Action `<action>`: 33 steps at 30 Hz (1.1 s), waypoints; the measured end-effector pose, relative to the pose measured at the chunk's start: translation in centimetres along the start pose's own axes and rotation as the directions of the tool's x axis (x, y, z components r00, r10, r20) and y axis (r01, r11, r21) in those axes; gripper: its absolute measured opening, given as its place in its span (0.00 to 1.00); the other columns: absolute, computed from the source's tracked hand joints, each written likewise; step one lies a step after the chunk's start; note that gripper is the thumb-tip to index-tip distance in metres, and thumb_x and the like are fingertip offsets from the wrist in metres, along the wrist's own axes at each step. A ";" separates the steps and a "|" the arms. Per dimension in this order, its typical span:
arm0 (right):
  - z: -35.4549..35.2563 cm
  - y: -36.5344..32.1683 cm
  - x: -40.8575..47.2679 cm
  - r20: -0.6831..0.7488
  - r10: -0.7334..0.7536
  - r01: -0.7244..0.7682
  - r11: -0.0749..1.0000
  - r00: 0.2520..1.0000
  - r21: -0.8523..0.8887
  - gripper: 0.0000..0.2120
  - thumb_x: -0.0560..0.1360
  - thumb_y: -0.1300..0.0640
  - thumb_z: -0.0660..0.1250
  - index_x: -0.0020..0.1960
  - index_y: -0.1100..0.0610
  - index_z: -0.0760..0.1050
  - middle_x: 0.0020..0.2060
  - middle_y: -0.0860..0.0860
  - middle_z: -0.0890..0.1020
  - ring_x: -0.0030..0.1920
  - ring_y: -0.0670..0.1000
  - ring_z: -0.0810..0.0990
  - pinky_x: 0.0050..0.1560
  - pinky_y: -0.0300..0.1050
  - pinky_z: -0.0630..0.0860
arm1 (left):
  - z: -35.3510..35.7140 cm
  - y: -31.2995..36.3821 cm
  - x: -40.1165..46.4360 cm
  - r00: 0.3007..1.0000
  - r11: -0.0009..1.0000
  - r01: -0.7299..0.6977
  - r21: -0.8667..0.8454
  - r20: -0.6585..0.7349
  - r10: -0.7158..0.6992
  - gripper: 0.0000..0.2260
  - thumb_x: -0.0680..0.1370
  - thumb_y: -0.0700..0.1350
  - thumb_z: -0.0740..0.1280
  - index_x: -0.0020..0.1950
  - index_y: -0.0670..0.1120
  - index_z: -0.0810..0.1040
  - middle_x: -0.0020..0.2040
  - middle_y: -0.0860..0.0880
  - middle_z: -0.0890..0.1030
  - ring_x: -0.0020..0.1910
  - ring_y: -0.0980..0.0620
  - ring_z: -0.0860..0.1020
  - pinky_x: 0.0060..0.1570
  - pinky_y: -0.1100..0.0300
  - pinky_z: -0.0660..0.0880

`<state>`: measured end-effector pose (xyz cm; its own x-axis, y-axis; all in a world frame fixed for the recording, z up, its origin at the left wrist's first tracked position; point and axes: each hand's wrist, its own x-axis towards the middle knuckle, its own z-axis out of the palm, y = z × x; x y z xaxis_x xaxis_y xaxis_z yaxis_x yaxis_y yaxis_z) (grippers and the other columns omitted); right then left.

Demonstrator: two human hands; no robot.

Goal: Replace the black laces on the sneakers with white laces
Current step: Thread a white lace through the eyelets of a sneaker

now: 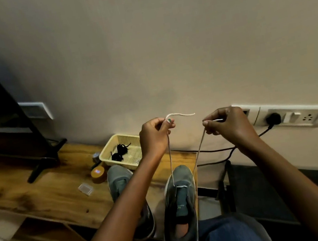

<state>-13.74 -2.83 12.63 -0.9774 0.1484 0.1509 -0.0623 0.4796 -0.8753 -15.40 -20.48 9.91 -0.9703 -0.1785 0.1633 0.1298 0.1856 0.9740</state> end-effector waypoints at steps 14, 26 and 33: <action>0.4 -2.1 0.6 0.063 -0.119 0.123 0.990 0.991 -0.065 0.01 0.73 0.62 0.71 0.42 0.58 0.81 0.34 0.53 0.83 0.36 0.48 0.83 0.40 0.43 0.79 | 2.3 0.6 -1.8 0.963 0.996 0.087 0.002 0.254 -0.084 0.08 0.75 0.40 0.71 0.54 0.47 0.81 0.50 0.50 0.83 0.50 0.55 0.80 0.51 0.62 0.77; 5.6 8.7 -1.3 0.193 0.250 -0.262 0.964 0.949 0.039 0.06 0.77 0.64 0.63 0.50 0.56 0.76 0.48 0.59 0.81 0.42 0.52 0.79 0.43 0.48 0.78 | 2.6 -0.2 -0.4 0.997 0.992 -0.011 0.125 0.079 0.001 0.03 0.74 0.42 0.72 0.46 0.45 0.84 0.40 0.49 0.84 0.39 0.54 0.81 0.44 0.58 0.78; 13.0 16.0 -3.6 0.313 0.369 -0.247 0.897 0.875 -0.366 0.06 0.75 0.60 0.69 0.50 0.60 0.81 0.48 0.55 0.83 0.51 0.52 0.81 0.54 0.46 0.77 | 2.2 -0.1 -0.2 0.996 0.998 0.000 0.067 0.088 -0.005 0.04 0.74 0.42 0.72 0.48 0.44 0.84 0.42 0.48 0.85 0.42 0.53 0.82 0.48 0.56 0.78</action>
<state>-13.90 -6.98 -7.90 -0.9417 0.0360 -0.3346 0.2597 0.7102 -0.6543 -15.71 -18.36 9.42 -0.9852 -0.0938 0.1435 0.1163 0.2497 0.9613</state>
